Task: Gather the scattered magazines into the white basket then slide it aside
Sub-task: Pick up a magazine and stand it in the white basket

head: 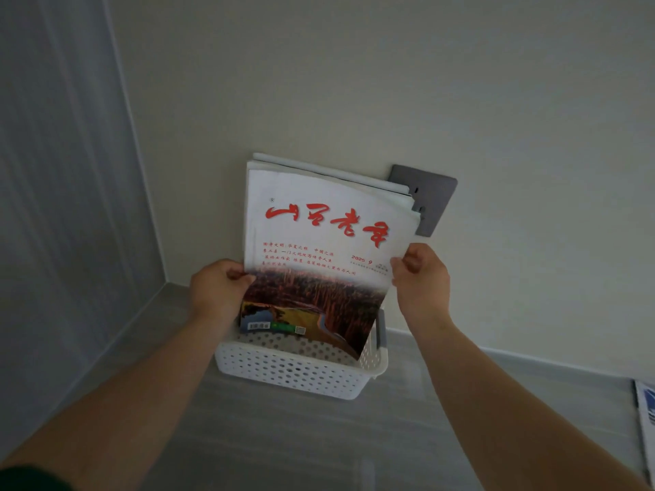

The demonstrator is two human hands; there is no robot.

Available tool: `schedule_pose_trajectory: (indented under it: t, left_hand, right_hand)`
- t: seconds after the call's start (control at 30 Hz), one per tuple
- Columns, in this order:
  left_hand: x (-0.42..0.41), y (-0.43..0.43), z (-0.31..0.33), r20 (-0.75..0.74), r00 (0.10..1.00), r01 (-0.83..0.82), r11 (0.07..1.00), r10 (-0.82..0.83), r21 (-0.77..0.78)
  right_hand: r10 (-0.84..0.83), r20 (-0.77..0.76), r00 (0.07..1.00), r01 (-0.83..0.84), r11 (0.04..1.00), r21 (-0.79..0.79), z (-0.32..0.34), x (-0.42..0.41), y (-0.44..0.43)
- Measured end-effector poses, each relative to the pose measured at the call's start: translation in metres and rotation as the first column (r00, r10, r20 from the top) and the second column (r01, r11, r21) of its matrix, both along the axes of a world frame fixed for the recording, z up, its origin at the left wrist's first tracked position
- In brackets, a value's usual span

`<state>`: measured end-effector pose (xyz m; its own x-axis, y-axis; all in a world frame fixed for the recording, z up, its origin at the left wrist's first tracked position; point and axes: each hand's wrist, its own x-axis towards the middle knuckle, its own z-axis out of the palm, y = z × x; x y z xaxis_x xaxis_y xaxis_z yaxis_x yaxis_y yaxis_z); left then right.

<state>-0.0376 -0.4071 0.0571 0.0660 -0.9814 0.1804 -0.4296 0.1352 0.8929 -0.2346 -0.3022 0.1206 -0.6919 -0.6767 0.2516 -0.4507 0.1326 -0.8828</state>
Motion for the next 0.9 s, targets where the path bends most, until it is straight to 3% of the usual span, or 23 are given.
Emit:
schedule_pose_trajectory:
  t: [0.17,0.27,0.37,0.47,0.67,0.8,0.9]
  left_hand:
    - [-0.002,-0.009,0.007,-0.018,0.997,-0.074,0.997,0.074,-0.018]
    - [-0.010,-0.007,0.014,-0.065,0.996,0.060,0.996,-0.065,-0.072]
    - [-0.026,-0.002,0.025,-0.219,0.948,0.226,0.973,-0.230,-0.045]
    - [-0.035,-0.002,0.029,-0.327,0.923,0.217,0.976,-0.204,0.004]
    - [-0.027,0.000,0.025,-0.173,0.968,0.194,0.980,-0.182,0.055]
    - [-0.025,0.028,0.020,-0.102,0.993,0.050,0.997,-0.055,-0.060]
    - [-0.029,0.065,0.018,-0.102,0.992,0.068,0.994,-0.077,-0.088]
  right_hand:
    - [0.011,0.057,0.998,-0.009,0.999,-0.036,-0.005,0.005,-0.011]
    - [0.115,0.159,0.981,-0.110,0.993,-0.041,-0.009,0.010,-0.016]
    - [0.212,0.212,0.954,-0.203,0.977,-0.064,-0.014,0.016,-0.023]
    - [0.263,0.273,0.925,-0.242,0.964,-0.107,-0.013,0.017,-0.027]
    - [0.287,0.242,0.927,-0.288,0.957,-0.032,-0.009,0.007,-0.015]
    - [0.198,0.288,0.937,-0.222,0.974,0.052,-0.018,-0.001,0.008]
    - [0.120,0.242,0.963,-0.148,0.984,0.100,-0.030,-0.011,0.037]
